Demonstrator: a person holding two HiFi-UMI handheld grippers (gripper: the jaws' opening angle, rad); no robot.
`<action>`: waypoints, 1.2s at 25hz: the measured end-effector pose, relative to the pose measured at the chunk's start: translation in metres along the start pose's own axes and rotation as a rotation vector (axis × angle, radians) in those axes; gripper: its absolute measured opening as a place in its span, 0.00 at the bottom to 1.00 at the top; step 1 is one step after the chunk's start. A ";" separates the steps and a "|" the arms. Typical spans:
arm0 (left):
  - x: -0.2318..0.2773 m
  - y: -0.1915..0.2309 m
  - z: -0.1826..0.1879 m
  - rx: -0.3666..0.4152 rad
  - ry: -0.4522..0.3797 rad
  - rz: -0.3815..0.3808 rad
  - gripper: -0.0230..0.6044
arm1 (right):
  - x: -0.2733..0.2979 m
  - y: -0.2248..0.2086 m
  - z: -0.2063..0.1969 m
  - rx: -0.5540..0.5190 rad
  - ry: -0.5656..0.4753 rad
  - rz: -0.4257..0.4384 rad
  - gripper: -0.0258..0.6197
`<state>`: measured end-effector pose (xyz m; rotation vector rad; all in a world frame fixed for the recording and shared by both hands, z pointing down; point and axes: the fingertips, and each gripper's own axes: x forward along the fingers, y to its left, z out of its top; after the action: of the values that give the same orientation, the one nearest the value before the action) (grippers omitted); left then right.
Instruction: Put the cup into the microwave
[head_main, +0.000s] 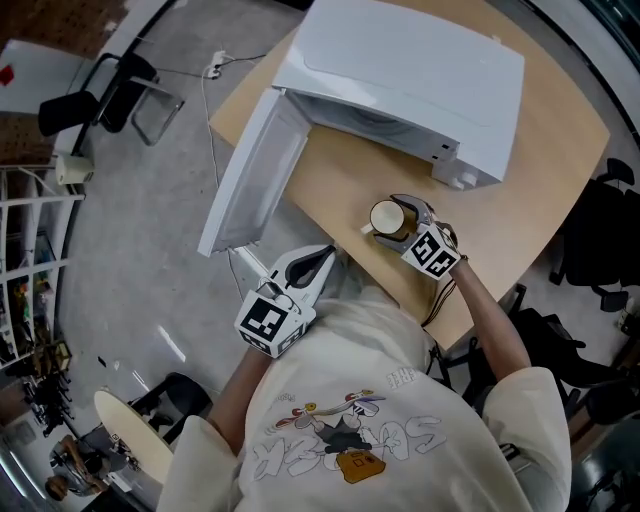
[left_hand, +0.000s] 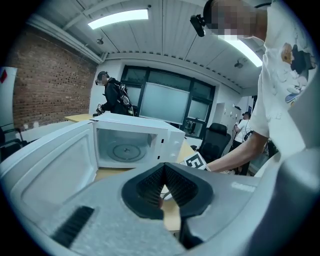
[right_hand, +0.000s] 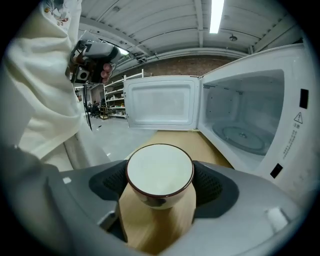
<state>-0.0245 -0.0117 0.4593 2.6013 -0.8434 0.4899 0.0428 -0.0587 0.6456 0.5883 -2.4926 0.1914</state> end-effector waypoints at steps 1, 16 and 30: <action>0.001 -0.001 0.000 -0.002 -0.002 0.004 0.04 | 0.000 -0.001 0.000 0.001 -0.002 -0.004 0.65; -0.001 0.011 0.005 -0.037 -0.035 0.041 0.04 | -0.001 -0.042 0.040 0.158 -0.081 -0.155 0.65; -0.007 0.029 0.014 -0.043 -0.042 0.029 0.04 | 0.022 -0.168 0.111 0.333 -0.166 -0.511 0.65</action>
<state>-0.0444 -0.0363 0.4507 2.5717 -0.8965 0.4224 0.0474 -0.2448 0.5673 1.4024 -2.3832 0.3724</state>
